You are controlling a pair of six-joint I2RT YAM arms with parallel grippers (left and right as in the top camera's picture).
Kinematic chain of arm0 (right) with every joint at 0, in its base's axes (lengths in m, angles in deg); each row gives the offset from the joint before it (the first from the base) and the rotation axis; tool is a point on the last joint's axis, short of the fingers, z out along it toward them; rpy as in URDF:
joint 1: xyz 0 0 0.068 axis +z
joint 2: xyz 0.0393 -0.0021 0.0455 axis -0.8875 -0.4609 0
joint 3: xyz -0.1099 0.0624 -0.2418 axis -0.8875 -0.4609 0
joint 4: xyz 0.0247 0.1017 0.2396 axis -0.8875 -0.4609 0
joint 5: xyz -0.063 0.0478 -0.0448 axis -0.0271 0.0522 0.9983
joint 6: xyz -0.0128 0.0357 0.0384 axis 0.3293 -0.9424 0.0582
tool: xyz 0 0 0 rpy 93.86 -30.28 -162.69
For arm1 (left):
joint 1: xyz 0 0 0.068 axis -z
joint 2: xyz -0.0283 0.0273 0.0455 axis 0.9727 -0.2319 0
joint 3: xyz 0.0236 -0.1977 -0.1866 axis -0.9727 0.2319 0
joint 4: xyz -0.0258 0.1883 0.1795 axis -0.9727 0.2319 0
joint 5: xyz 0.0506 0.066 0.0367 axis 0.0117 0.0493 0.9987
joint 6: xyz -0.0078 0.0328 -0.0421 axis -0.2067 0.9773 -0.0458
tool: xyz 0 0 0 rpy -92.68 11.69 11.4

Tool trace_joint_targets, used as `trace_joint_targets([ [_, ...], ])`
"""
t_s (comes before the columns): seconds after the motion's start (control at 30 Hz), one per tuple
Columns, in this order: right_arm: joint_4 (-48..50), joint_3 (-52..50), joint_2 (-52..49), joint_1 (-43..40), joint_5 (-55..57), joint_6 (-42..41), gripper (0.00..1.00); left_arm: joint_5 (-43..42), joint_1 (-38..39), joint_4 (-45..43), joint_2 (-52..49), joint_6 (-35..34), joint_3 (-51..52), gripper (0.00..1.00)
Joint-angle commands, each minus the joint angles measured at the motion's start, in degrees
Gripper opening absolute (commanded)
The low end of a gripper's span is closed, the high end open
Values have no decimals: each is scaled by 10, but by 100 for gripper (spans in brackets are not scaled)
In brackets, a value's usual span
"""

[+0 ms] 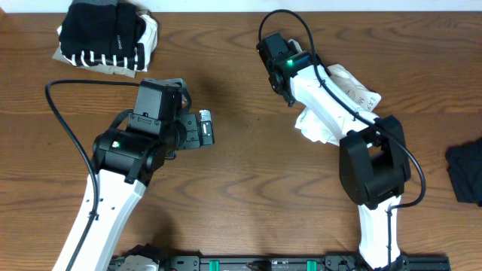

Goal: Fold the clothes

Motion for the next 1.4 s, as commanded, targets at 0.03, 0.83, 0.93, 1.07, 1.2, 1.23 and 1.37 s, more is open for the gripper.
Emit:
trace_joint_targets([
  [0.03, -3, 16, -19, 3, 20, -34, 66, 7, 0, 1, -12, 5, 1, 98],
  [0.83, -15, 16, -52, -65, -47, -77, 36, 7, 0, 1, -49, 5, 1, 98],
  [0.93, -11, 16, -52, -71, -57, -77, 29, 7, 0, 1, -49, 5, 1, 98],
  [1.07, -8, 16, -52, -70, -46, -86, 12, 7, 0, 1, -49, 5, 1, 98],
  [1.2, -10, 21, -51, -69, -13, -123, 2, 7, 0, 1, -49, 5, 1, 98],
  [1.23, -11, 23, -49, -69, -7, -132, 1, 7, 0, 1, -49, 5, 1, 98],
  [1.37, -13, 33, -31, -70, 1, -163, 2, 7, 0, 1, -49, 5, 1, 98],
])
